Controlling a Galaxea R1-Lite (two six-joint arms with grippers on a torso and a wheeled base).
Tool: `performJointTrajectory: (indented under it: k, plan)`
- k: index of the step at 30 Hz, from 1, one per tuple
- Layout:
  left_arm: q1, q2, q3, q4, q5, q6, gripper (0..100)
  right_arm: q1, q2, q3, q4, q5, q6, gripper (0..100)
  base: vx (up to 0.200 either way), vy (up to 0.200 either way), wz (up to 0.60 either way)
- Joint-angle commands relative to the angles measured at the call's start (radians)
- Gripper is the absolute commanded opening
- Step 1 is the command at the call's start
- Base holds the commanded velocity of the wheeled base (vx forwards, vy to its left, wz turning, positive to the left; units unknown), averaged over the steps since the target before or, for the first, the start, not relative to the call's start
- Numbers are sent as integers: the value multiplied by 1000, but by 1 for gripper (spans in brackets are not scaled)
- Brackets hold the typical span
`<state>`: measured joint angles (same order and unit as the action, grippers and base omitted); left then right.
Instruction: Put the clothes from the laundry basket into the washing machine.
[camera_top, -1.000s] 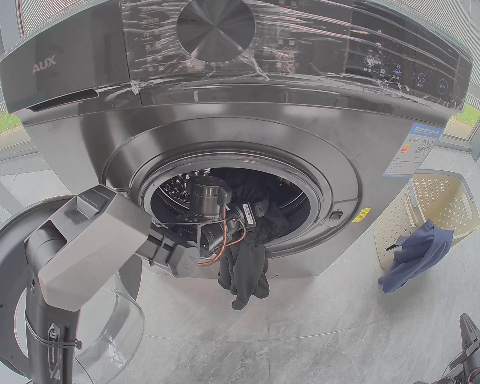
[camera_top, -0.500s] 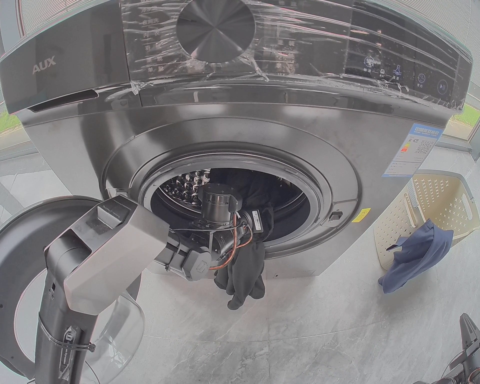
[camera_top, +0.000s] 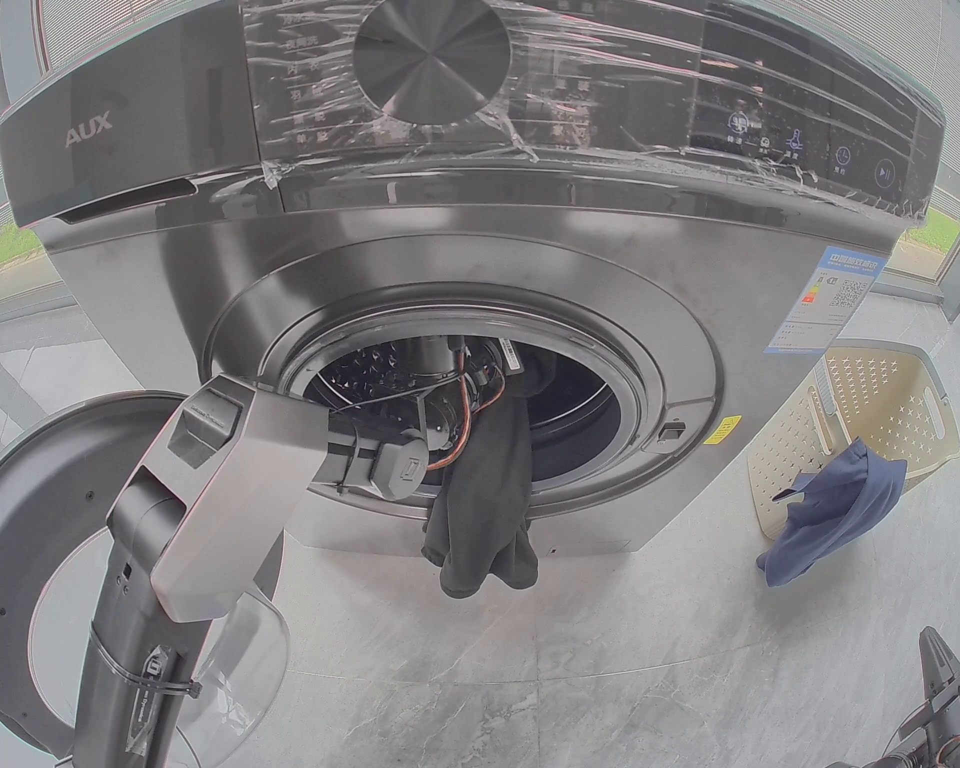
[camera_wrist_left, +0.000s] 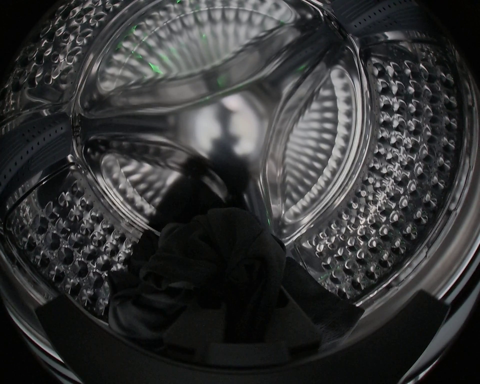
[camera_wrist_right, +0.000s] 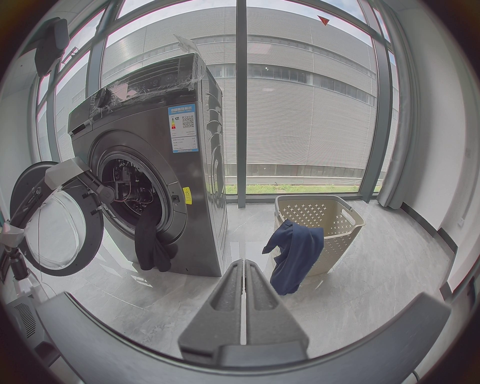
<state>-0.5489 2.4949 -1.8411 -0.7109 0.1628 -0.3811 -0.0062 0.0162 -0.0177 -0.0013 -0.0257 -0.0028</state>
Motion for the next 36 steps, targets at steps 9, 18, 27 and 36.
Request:
performJointTrajectory:
  k: [9, 18, 27, 36]
  plan:
    - [0, -10, 52, 21, 8, -4, 100, 0, -15, 18, 0, 0, 1, 0, 0, 0, 0]
    - [-52, -195, 388, 62, -14, 4, 100, 0, -15, 18, 0, 0, 0, 0, 0, 0, 0]
    - [-66, -274, 589, 71, -12, 27, 100, 0, -13, 18, 0, 0, 0, 0, 0, 0, 0]
    - [-63, -252, 629, 119, -11, 31, 100, 0, -15, 18, 0, 0, 0, 0, 0, 0, 0]
